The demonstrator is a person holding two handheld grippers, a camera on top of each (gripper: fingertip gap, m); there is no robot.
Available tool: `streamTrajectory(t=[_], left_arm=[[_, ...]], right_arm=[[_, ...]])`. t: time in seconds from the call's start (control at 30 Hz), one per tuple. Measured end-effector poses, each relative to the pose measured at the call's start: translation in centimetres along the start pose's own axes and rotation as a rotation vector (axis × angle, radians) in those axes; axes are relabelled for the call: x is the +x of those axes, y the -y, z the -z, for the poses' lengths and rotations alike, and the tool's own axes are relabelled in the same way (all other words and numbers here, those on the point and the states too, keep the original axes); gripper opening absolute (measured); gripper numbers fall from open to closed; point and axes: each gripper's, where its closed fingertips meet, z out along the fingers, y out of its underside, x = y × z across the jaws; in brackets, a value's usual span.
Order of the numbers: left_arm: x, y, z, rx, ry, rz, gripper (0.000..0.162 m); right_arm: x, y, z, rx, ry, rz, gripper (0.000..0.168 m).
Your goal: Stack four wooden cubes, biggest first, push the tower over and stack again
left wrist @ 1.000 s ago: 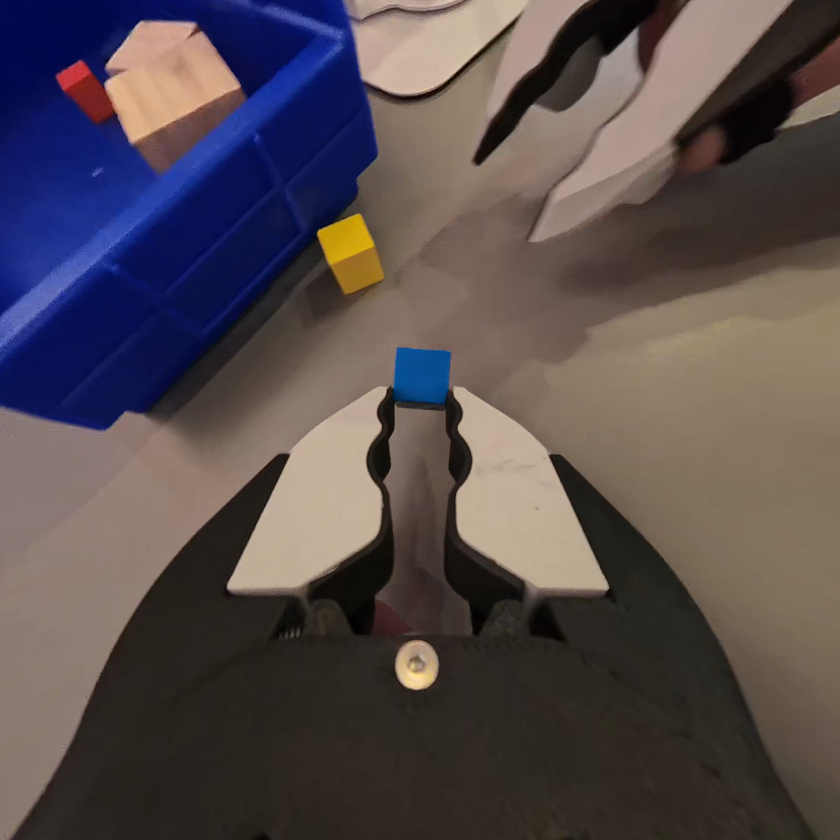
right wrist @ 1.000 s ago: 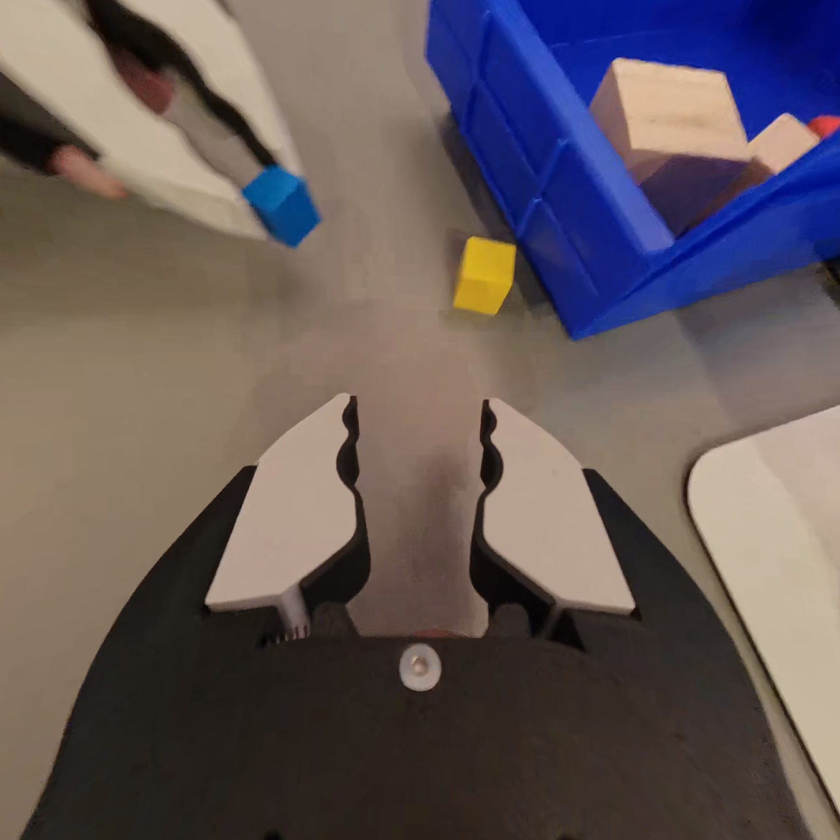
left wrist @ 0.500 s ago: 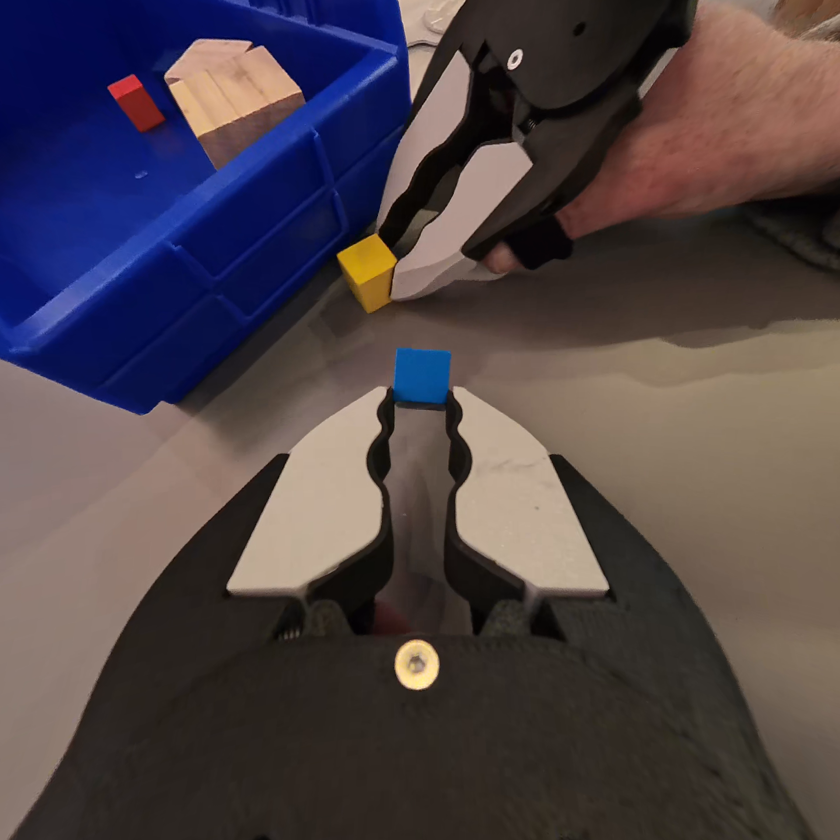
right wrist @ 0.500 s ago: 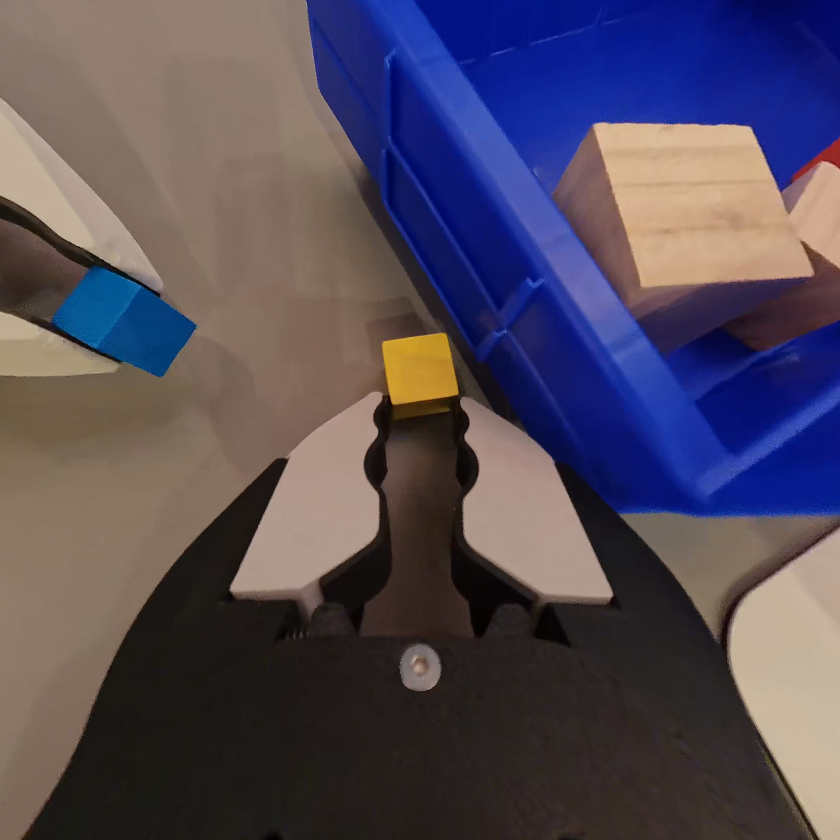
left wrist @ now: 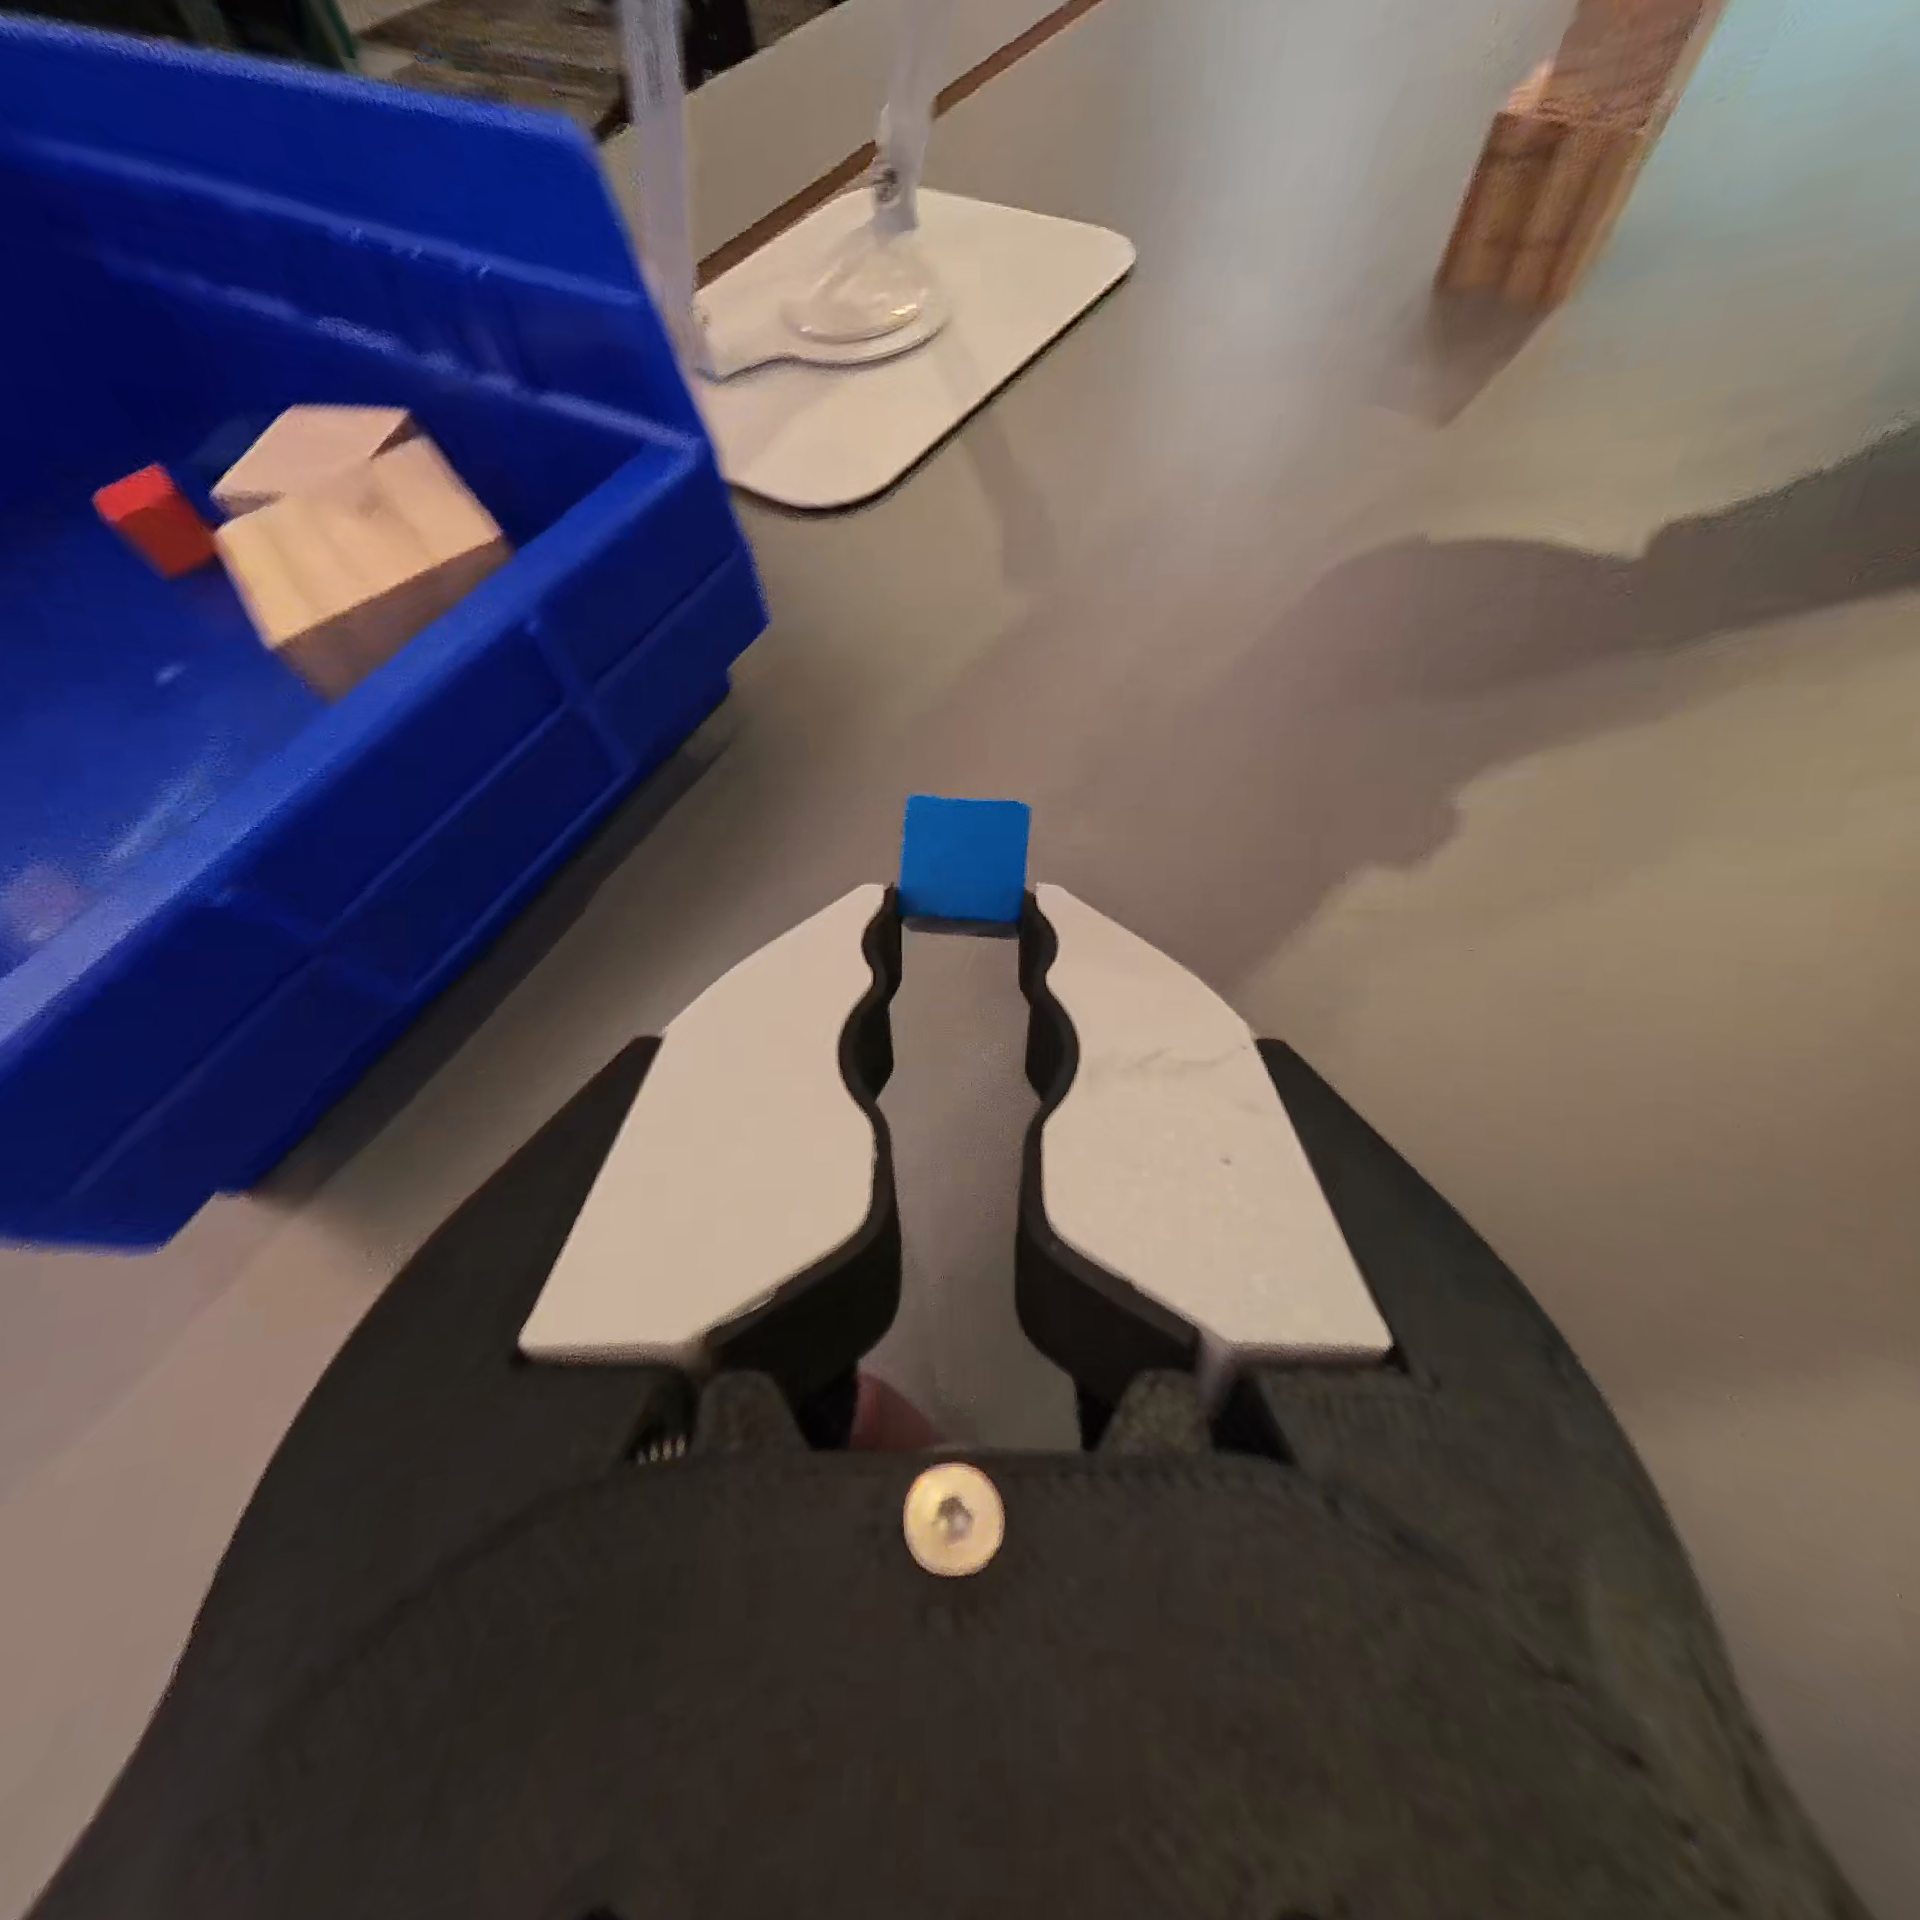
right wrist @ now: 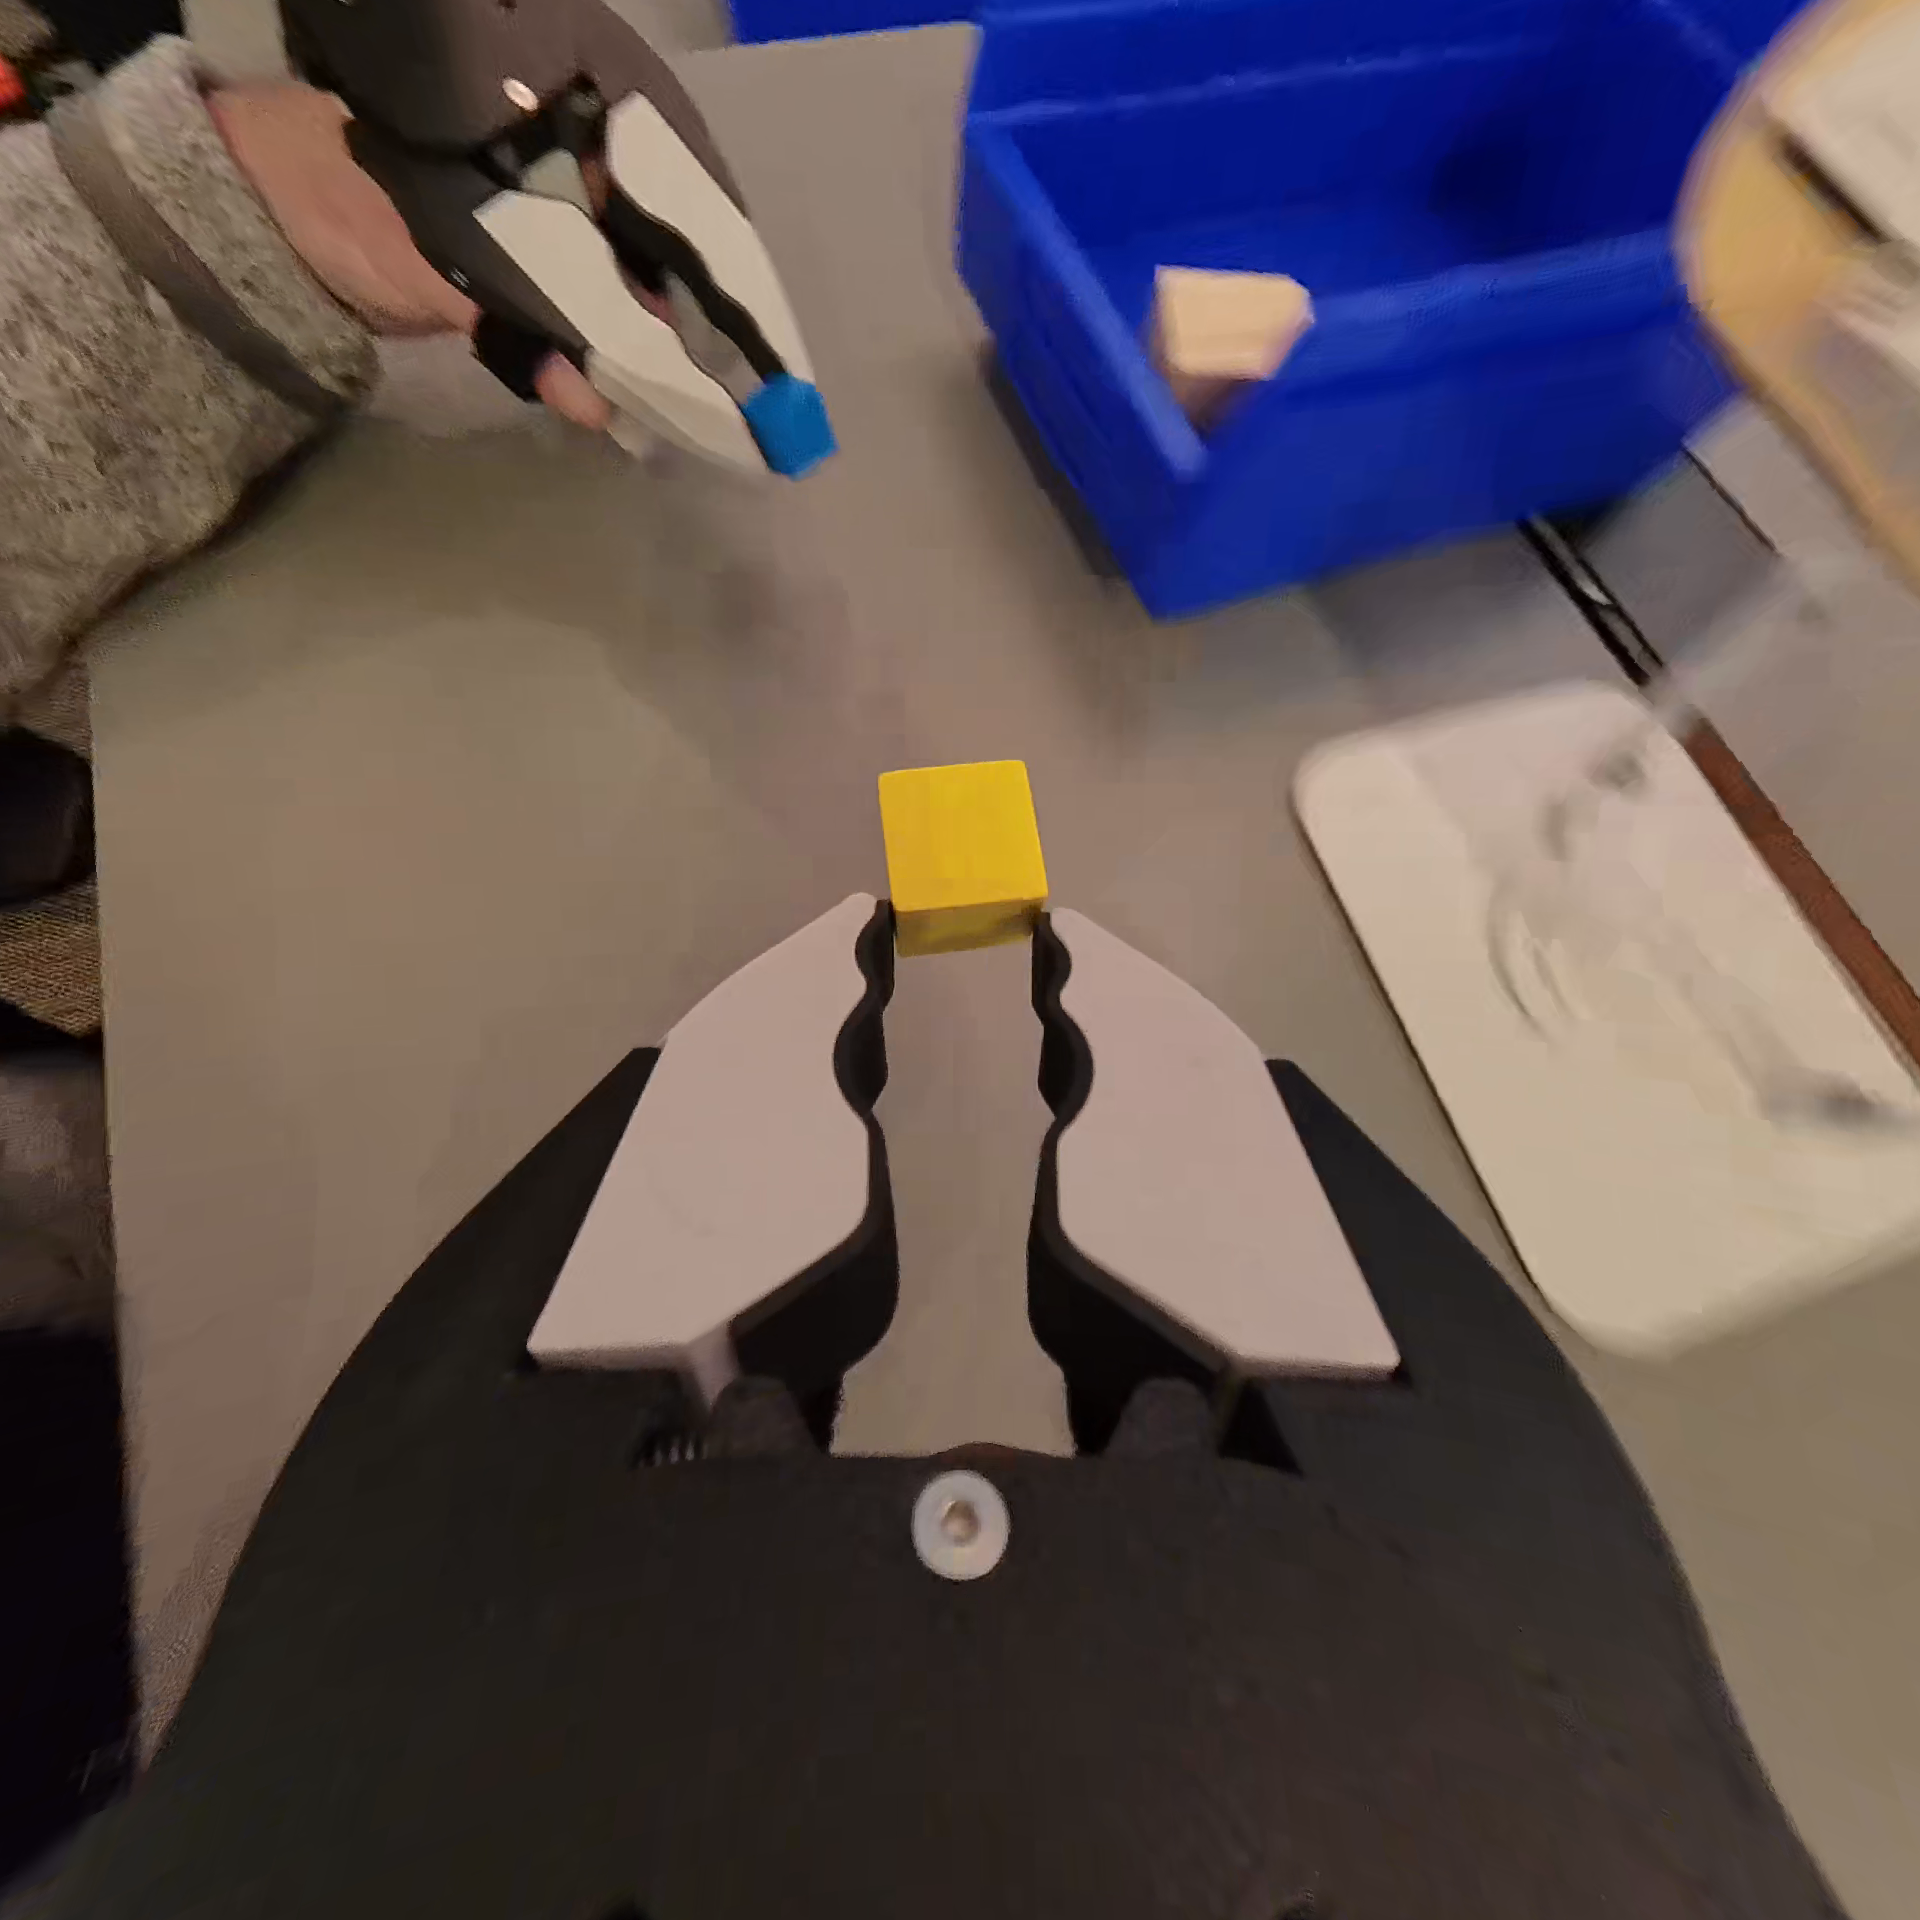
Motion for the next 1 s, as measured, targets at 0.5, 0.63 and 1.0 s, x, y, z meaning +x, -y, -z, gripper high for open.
streamTrajectory(t=[0.5,0.63,1.0], left_arm=[[13.1,12.1,-11.3,0.024,-0.296,-0.201,0.021],[15.8,17.6,-13.9,0.082,-0.365,-0.235,0.021],[22.3,23.0,-24.4,-0.108,-0.539,-0.423,0.021]], right_arm=[[6.6,-13.7,10.7,-0.194,-0.011,-0.129,0.026],[7.2,-14.2,11.0,-0.198,-0.024,-0.159,0.061],[6.9,-15.7,14.9,-0.052,-0.030,-0.216,0.052]])
